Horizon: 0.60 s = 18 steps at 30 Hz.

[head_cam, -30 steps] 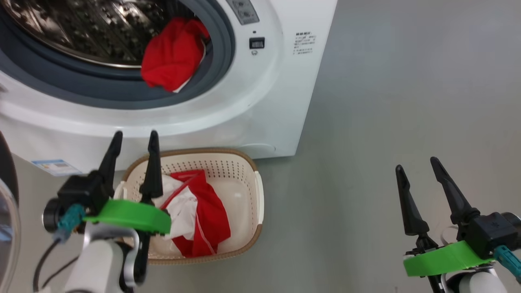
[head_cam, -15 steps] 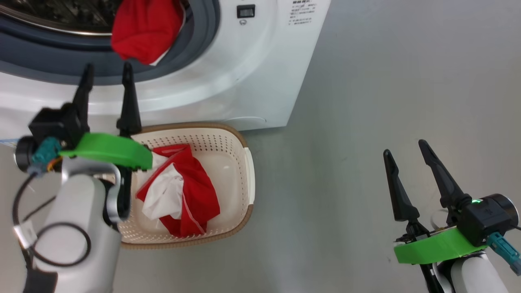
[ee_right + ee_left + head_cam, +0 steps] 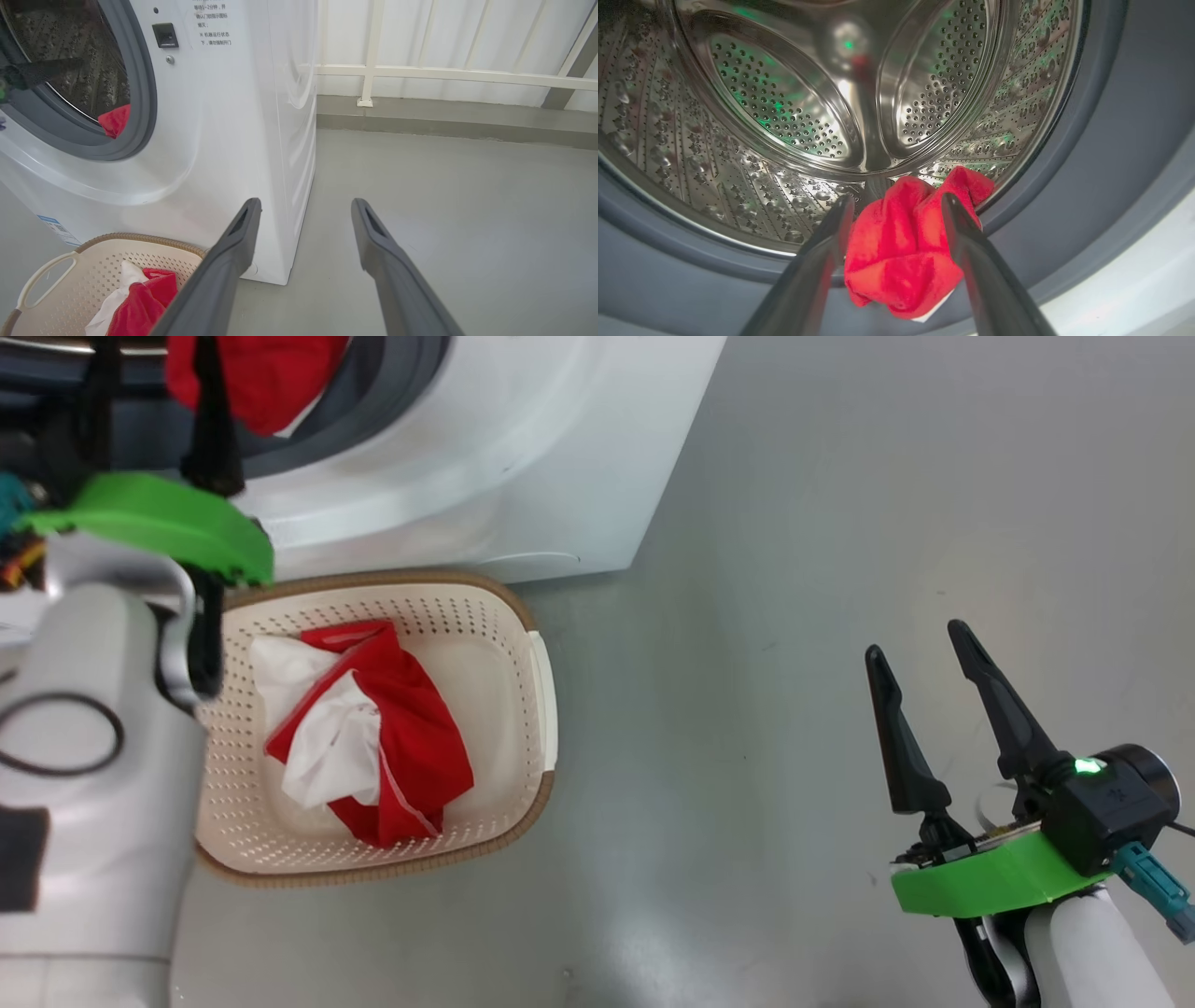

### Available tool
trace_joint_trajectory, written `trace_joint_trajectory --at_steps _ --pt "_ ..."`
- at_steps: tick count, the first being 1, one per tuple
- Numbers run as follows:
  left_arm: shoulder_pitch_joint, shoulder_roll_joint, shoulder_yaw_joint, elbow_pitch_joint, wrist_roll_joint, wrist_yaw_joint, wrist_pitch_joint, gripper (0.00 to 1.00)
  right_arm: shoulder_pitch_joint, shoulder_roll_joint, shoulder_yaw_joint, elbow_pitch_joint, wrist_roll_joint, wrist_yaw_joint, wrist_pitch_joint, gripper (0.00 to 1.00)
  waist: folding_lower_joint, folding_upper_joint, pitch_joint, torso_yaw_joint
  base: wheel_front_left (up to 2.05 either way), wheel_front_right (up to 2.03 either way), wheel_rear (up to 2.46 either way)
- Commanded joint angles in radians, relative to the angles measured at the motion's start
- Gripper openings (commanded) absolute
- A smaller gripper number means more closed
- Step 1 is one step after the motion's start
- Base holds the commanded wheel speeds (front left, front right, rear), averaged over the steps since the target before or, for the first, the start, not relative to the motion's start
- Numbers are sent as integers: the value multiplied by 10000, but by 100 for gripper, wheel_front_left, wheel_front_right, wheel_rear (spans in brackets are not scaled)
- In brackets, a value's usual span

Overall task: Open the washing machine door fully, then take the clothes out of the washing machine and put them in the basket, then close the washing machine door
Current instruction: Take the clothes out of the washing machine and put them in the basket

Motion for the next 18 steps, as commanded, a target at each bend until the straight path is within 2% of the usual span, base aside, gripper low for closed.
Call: trace_joint_trajectory --at_steps 1,7,13,18 --pt "-560 556 228 180 -28 -119 101 100 -180 -81 252 -252 -2 60 -63 100 0 0 327 -153 0 0 0" --pt "-1616 680 264 1138 -235 -398 400 100 -359 -81 403 -231 1 60 -63 100 0 0 665 -318 0 0 0" --pt "-2692 776 220 2336 -600 -835 1619 100 -520 -81 562 -123 -11 60 -63 100 0 0 837 -512 0 0 0" --pt "-3246 938 114 3288 -747 -976 2759 100 -585 -81 693 -41 16 60 -63 100 0 0 813 -689 0 0 0"
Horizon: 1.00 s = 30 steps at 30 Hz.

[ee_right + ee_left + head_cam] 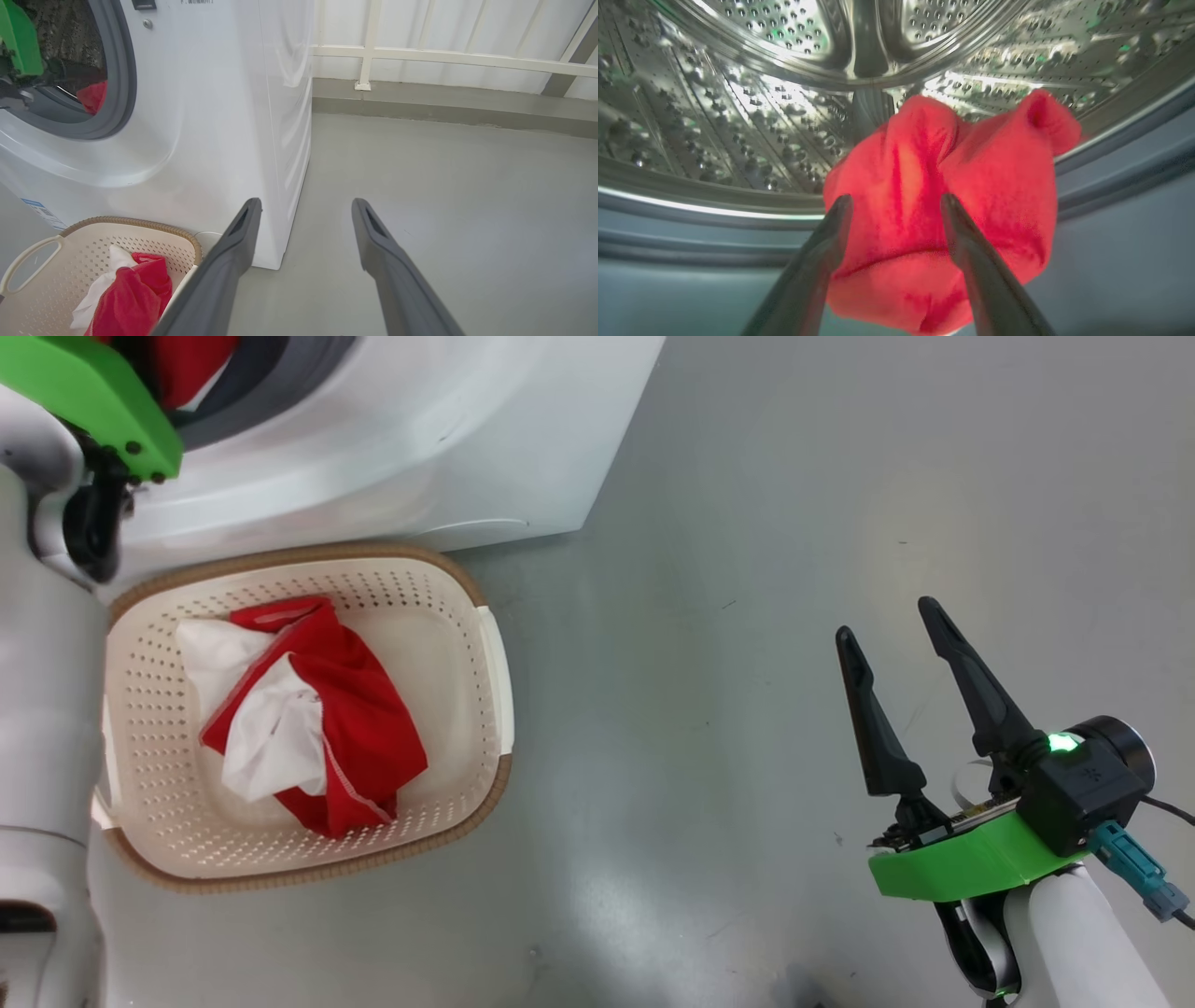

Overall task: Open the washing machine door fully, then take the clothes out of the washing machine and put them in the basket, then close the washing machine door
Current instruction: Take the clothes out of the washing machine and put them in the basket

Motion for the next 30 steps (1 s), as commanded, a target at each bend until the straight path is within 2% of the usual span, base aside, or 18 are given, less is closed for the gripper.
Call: trace_joint_trajectory --at_steps 1,7,15,30 --pt "-232 516 56 -5 -40 -54 243 100 -25 -73 282 -185 29 60 -63 100 0 -1 -28 -80 0 0 0" --pt "-550 678 -124 715 26 61 947 100 15 -73 402 -103 100 60 -63 100 0 -1 -131 -251 0 0 0" --pt "-715 892 -369 1336 158 217 1315 100 26 -73 536 -25 205 60 -63 100 0 -1 -226 -474 0 0 0" --pt "-867 1148 -729 1741 318 490 1445 100 -74 -73 710 -26 448 60 -63 100 0 -1 -32 -778 0 0 0"
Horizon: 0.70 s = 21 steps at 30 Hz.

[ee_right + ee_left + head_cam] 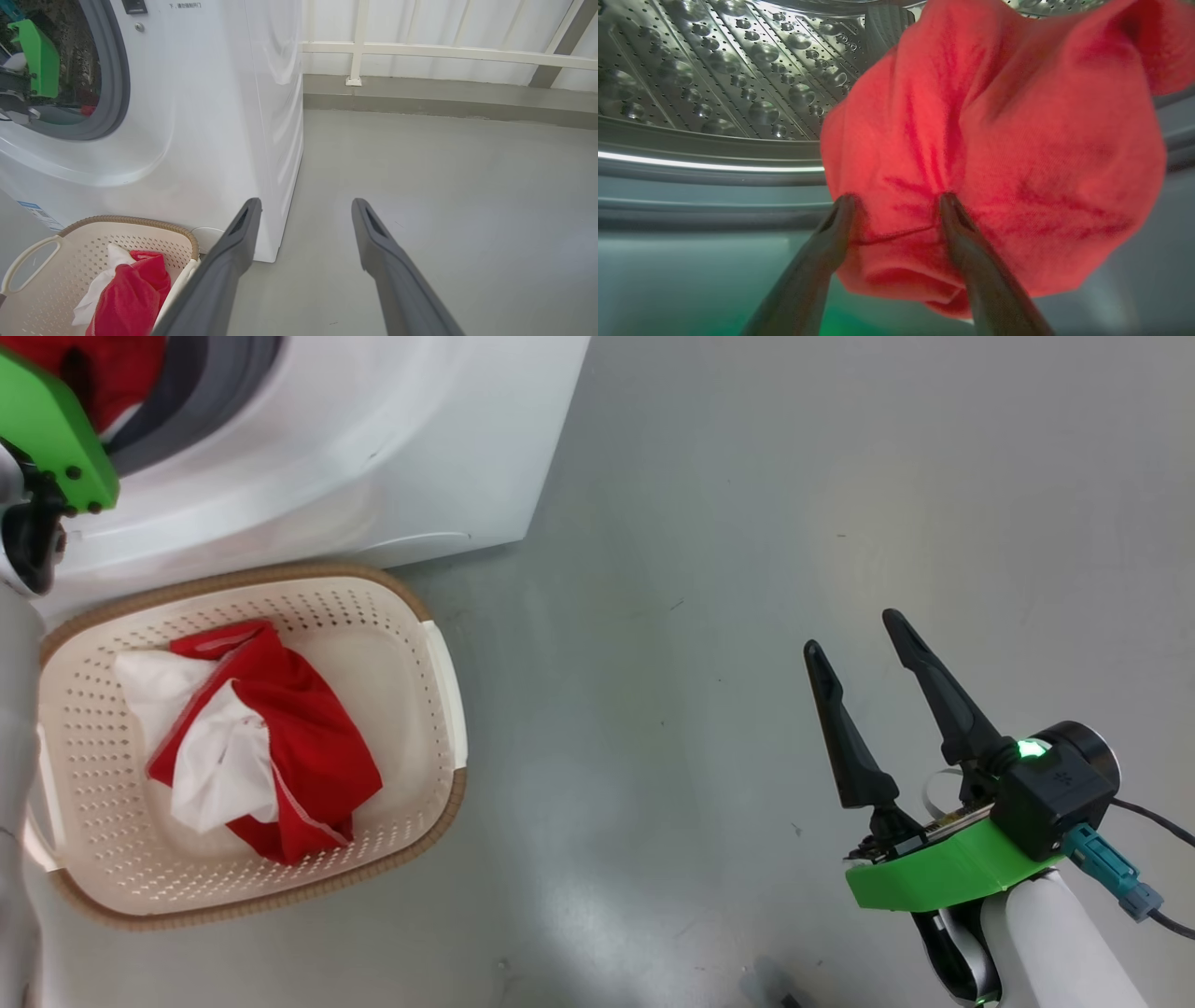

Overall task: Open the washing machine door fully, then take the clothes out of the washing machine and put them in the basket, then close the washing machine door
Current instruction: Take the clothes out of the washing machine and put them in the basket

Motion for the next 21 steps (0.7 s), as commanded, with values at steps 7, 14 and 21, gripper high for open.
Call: trace_joint_trajectory --at_steps 7,14,21 --pt "-235 475 -22 -94 77 77 -140 0 -70 -73 169 -187 151 60 -63 100 0 -1 113 -95 0 0 0" --pt "-300 409 -162 -154 98 50 -708 0 -112 -73 152 -157 176 60 -63 100 0 -1 143 -21 0 0 0" --pt "-67 313 -138 -335 -111 -306 -1812 0 -170 -73 126 -117 154 60 -63 100 0 -1 123 226 0 0 0"
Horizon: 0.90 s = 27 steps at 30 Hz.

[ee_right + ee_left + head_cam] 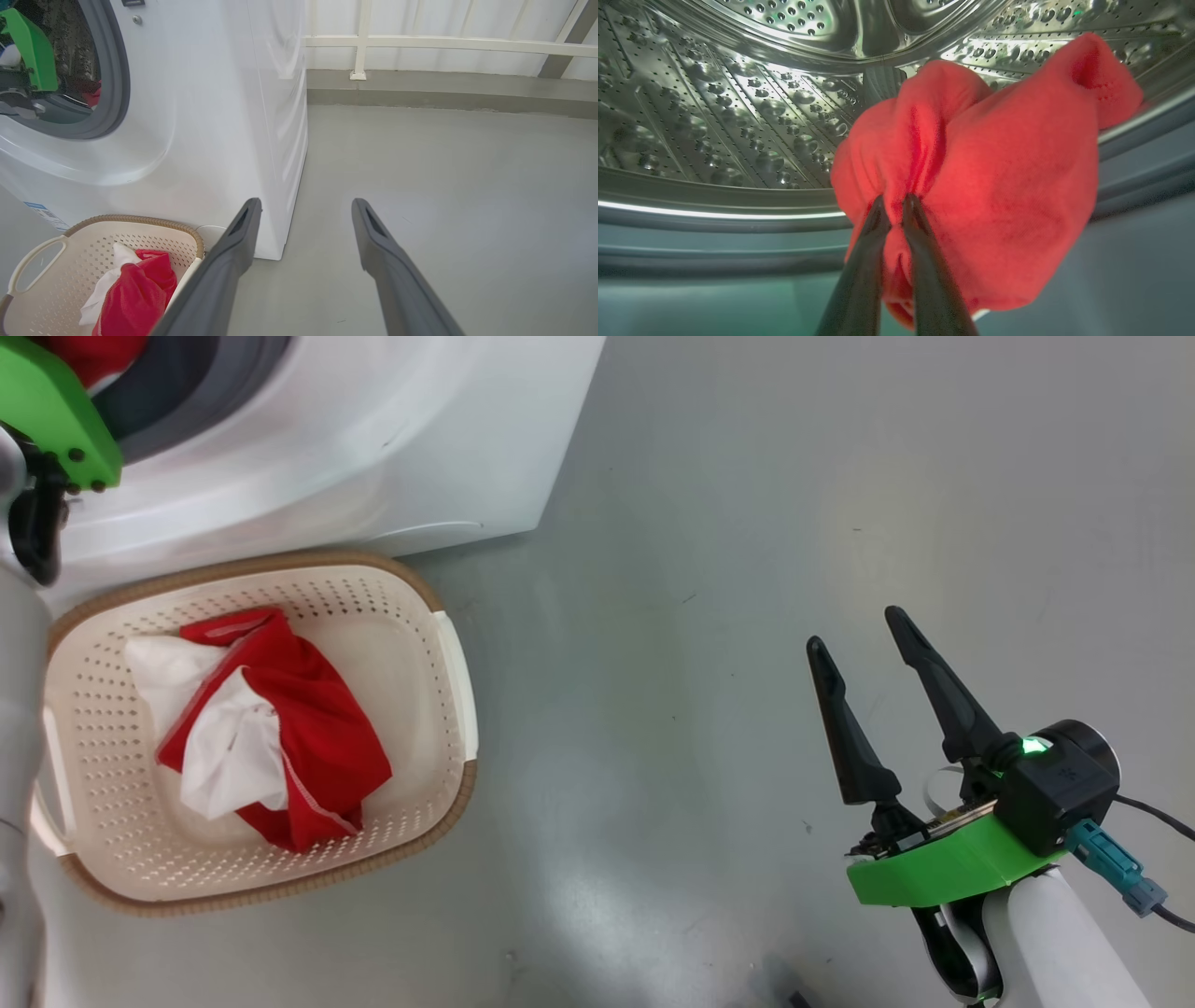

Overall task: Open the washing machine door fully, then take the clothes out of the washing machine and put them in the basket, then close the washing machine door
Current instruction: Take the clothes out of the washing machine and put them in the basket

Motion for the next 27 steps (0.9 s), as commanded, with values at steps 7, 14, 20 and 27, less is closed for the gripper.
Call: trace_joint_trajectory --at_steps 7,14,20,27 --pt "552 269 131 -490 -244 -191 -1438 0 -106 -73 155 -89 -56 60 -63 100 0 -1 -220 292 0 0 0" --pt "1122 275 72 -737 -298 -300 -2305 0 4 -73 138 11 -121 60 -63 100 0 -1 -568 481 0 0 0" --pt "1720 258 50 -1170 -309 -290 -2623 0 131 -73 73 18 -163 60 -63 100 0 -1 -937 662 0 0 0" --pt "2443 210 112 -2244 -250 -143 -2727 0 241 -73 -99 -42 -241 60 -63 100 0 -1 -1257 866 0 0 0"
